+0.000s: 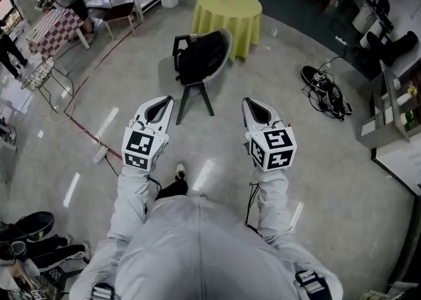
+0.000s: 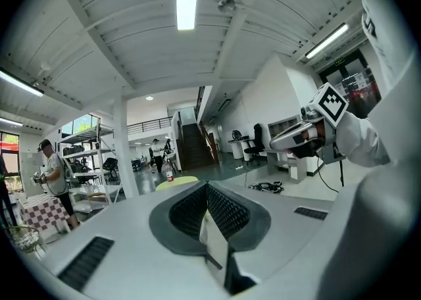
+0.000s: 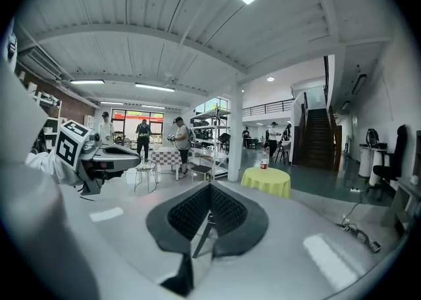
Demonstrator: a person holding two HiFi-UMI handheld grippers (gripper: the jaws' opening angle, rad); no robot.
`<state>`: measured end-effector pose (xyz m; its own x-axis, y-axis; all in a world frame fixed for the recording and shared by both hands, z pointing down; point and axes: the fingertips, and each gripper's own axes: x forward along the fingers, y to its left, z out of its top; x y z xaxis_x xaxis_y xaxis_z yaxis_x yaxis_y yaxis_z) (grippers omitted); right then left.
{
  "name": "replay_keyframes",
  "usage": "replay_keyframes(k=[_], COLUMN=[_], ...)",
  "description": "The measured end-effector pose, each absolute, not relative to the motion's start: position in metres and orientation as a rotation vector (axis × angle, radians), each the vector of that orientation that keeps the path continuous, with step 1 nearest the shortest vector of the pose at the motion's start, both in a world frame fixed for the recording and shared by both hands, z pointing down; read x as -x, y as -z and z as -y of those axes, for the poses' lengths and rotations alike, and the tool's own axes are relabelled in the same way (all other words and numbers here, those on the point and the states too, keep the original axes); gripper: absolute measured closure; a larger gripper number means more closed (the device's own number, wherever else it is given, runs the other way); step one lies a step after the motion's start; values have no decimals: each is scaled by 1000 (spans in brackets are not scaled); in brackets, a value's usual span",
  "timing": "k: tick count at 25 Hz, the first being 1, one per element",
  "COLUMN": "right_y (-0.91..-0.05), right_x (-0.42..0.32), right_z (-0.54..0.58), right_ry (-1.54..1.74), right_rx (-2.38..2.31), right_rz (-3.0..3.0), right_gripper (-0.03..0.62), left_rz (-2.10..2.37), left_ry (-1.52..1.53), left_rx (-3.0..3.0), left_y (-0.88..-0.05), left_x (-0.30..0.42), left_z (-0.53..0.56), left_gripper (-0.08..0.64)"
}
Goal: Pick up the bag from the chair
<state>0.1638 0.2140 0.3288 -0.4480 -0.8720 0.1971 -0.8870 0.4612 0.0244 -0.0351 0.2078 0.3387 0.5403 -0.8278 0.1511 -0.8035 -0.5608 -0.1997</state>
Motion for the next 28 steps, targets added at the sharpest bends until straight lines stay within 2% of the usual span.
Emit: replay_keyframes(k=[12,28], right_y=[-332,-350], right_x=[-167,-160], right_z=[-179,-39], right_ry=[-95,-173], right_rx=[-1515,-1526], right_rz=[2533,2481], right_gripper=[581,581], left_rz=[-1394,-1341], left_ry=[365,405], left_rx=[2688,2801], left_y=[-351,-388], left_x=[21,23], left_z=[-165,-21], left_gripper=[552,552])
